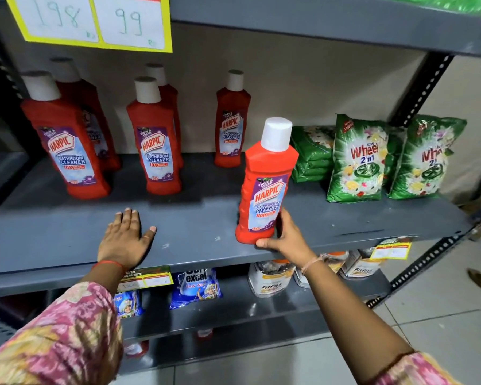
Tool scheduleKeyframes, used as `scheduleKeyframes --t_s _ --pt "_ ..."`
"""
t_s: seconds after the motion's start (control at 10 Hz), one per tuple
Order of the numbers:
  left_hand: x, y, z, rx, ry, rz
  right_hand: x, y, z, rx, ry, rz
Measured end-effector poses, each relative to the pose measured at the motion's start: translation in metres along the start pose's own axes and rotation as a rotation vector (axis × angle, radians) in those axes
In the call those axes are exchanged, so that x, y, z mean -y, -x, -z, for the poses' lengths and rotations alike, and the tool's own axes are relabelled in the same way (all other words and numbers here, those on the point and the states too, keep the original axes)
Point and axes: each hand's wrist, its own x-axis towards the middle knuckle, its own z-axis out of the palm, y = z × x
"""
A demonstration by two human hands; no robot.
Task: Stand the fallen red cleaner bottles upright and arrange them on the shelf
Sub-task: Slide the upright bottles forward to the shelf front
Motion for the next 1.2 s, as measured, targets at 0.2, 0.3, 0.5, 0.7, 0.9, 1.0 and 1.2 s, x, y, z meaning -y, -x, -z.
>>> scheduleKeyframes --t_s 0.2,0.3,0.5,0.7,0.9,1.0,1.2 --pt "0.033 0.009 0.010 -0.020 0.041 0.010 0.004 0.065 -0.065 -0.499 0.350 0.510" --pt "0.057 0.011 0.020 -0.037 0.038 0.070 0.027 0.045 -0.119 -0.152 0.328 0.620" --pt "0.080 0.011 0.027 -0.040 0.006 0.135 0.068 -0.084 -0.168 0.093 0.059 0.066" --pt "0.081 0.008 0.024 -0.058 0.002 0.138 0.086 -0.155 -0.173 0.224 -0.082 -0.063" --pt "0.080 0.010 0.024 -0.045 -0.005 0.134 0.080 -0.138 -0.174 0.156 0.075 -0.054" --pt "0.079 0.010 0.024 -0.042 -0.015 0.133 0.076 -0.105 -0.171 0.135 0.035 -0.024" --pt "0.081 0.010 0.023 -0.035 -0.040 0.120 0.068 -0.045 -0.163 0.169 -0.042 0.006"
